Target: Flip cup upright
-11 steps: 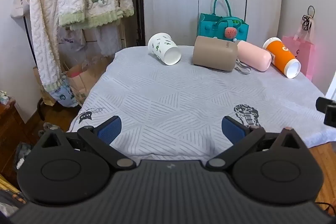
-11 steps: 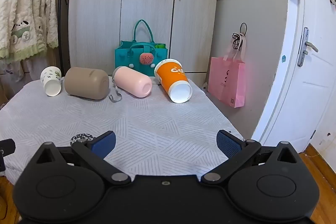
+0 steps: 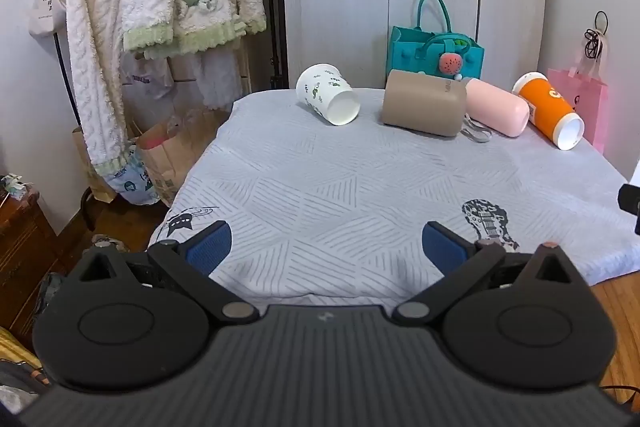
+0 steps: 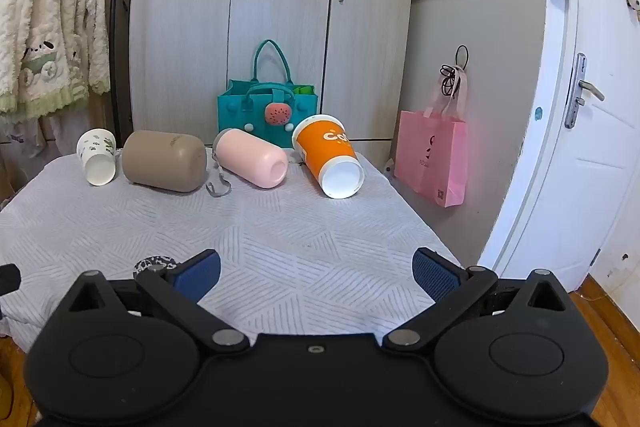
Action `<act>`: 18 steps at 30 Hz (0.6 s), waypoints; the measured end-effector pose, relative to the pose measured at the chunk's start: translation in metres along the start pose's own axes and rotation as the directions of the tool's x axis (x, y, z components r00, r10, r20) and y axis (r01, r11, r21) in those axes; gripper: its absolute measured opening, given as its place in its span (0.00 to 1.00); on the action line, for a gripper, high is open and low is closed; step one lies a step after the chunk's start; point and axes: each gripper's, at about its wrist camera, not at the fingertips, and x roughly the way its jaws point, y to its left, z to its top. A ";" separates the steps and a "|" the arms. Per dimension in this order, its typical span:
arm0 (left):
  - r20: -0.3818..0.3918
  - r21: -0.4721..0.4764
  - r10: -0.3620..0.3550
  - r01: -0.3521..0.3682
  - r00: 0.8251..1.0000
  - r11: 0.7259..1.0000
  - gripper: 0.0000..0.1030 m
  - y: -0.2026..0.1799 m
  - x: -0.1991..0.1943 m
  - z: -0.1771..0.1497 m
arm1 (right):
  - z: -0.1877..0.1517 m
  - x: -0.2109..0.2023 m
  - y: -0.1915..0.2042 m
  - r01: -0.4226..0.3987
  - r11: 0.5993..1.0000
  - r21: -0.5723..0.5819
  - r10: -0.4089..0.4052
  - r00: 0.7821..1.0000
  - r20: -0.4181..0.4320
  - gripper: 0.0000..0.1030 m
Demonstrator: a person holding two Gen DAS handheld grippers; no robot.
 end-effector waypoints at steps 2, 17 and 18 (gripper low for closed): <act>-0.001 0.003 0.000 0.000 1.000 1.000 1.00 -0.001 0.000 0.001 | -0.001 0.000 0.002 0.004 1.000 -0.004 -0.004 1.000 0.003 1.00; 0.068 -0.034 -0.009 0.011 0.998 0.999 1.00 0.010 -0.010 -0.002 | -0.003 0.001 0.004 0.002 1.000 0.005 -0.002 1.000 0.004 1.00; 0.072 -0.035 -0.009 0.012 0.997 0.999 1.00 0.009 -0.010 -0.002 | -0.003 0.001 0.004 0.001 1.000 0.007 -0.001 1.000 0.004 1.00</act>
